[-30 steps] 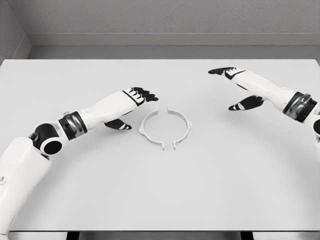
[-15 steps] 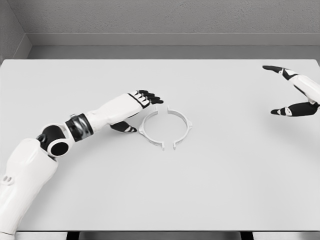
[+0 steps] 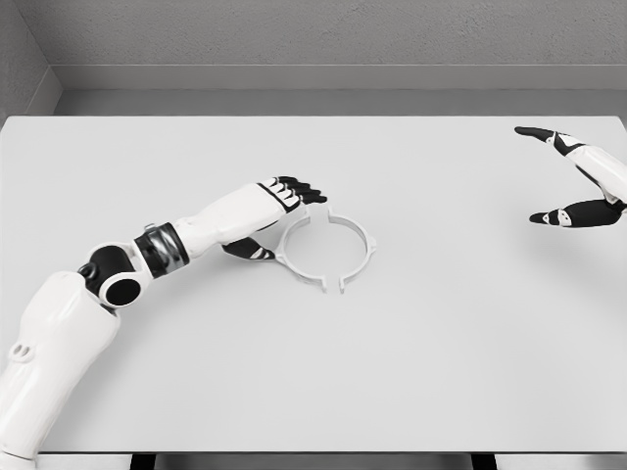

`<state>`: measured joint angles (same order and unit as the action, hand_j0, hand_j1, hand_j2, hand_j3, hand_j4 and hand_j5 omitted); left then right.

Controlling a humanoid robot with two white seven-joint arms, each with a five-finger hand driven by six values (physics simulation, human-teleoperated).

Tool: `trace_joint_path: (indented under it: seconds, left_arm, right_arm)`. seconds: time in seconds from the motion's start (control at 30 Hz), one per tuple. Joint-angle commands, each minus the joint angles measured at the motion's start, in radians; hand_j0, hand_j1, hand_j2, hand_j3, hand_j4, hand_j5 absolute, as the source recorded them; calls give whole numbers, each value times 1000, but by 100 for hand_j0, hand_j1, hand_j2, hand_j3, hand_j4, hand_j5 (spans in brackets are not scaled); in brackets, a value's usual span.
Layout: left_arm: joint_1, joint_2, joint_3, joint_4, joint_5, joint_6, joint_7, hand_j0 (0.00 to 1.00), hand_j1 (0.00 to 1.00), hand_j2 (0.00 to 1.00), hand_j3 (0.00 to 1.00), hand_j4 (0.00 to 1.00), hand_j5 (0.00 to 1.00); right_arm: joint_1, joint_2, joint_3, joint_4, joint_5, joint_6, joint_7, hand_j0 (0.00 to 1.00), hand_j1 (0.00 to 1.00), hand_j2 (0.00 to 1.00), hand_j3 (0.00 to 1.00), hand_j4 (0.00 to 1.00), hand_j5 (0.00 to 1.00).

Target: Assemble PVC drainage pipe clamps

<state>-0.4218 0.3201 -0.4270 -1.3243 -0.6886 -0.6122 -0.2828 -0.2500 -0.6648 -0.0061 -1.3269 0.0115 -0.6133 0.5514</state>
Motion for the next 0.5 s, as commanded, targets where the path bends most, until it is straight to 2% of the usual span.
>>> trace_joint_path:
  seconds: [0.0, 0.47]
  left_arm:
    - [0, -4, 1, -1, 7, 1, 1, 100, 100, 100, 100, 100, 100]
    - [-2, -4, 8, 19, 7, 1, 1, 100, 100, 100, 100, 100, 100]
  right_arm:
    - [0, -1, 0, 0, -8, 2, -1, 100, 100, 100, 100, 100, 100]
    - [11, -1, 0, 0, -10, 2, -1, 100, 100, 100, 100, 100, 100]
